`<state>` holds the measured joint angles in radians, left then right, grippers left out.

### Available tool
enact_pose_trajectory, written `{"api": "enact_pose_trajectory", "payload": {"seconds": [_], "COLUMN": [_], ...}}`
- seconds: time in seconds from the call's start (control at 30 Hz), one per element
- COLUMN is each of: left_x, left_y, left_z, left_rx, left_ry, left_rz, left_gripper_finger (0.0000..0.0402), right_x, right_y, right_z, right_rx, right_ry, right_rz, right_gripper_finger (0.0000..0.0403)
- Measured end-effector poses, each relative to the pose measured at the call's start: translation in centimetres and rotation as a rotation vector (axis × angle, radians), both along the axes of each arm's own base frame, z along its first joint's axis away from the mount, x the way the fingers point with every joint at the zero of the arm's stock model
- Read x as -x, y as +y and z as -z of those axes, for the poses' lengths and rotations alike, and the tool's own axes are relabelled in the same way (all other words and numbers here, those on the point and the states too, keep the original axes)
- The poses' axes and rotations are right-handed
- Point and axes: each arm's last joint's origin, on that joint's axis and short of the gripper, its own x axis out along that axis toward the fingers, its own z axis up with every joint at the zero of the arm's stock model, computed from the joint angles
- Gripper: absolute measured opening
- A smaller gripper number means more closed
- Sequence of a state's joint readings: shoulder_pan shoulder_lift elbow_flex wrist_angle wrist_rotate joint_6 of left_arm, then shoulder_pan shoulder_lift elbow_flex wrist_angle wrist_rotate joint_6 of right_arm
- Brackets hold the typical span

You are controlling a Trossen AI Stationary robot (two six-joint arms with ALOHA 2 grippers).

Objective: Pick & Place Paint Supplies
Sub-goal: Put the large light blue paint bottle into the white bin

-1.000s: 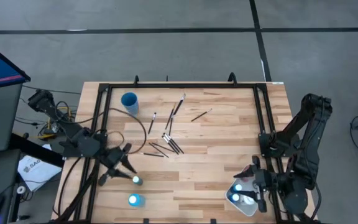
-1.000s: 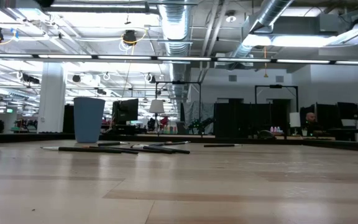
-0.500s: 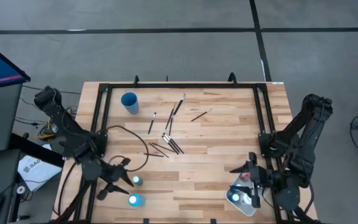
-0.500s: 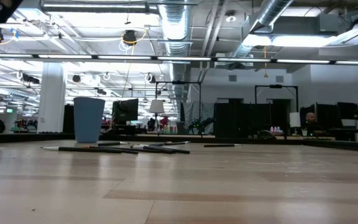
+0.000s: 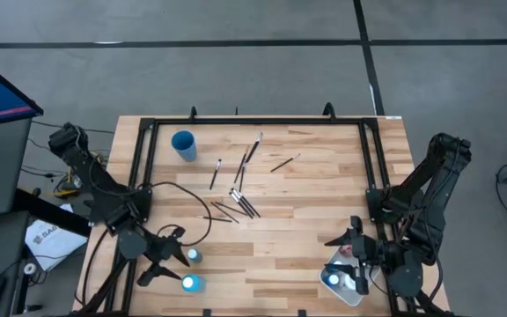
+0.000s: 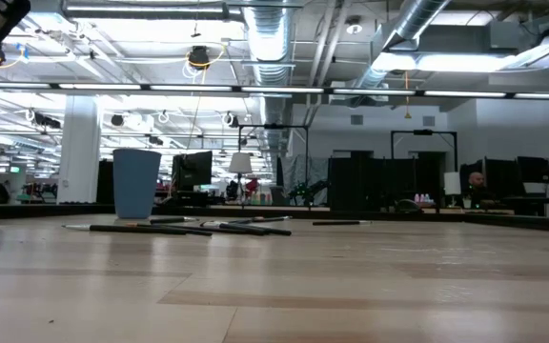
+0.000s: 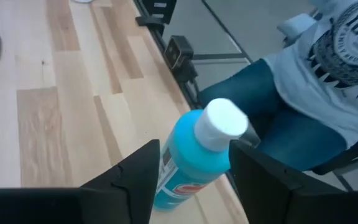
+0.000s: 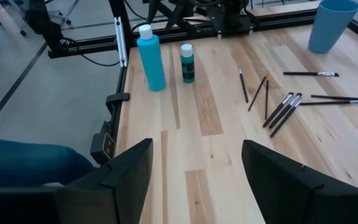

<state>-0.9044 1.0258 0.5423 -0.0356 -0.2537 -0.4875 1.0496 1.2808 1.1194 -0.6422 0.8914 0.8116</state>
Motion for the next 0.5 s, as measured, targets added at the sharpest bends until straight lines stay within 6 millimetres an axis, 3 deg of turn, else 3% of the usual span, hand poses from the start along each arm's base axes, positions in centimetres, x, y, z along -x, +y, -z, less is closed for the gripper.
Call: {"api": "enact_pose_trajectory", "payload": {"seconds": [0.2,0.5], "left_x": [0.2,-0.2], "left_y": [0.3,-0.3], "left_z": [-0.5,0.4], "left_rx": [0.022,-0.021], "left_ry": [-0.017,0.005], "left_rz": [0.003,0.002], "left_gripper_finger": [0.0215,0.0233], "right_x": [0.0,0.0], "right_y": [0.0,0.0], "right_z": [0.0,0.0], "right_rx": [-0.001,-0.001], "right_ry": [0.001,0.001], "right_rz": [-0.001,0.000], "right_gripper_finger": [0.0239,0.0239]}}
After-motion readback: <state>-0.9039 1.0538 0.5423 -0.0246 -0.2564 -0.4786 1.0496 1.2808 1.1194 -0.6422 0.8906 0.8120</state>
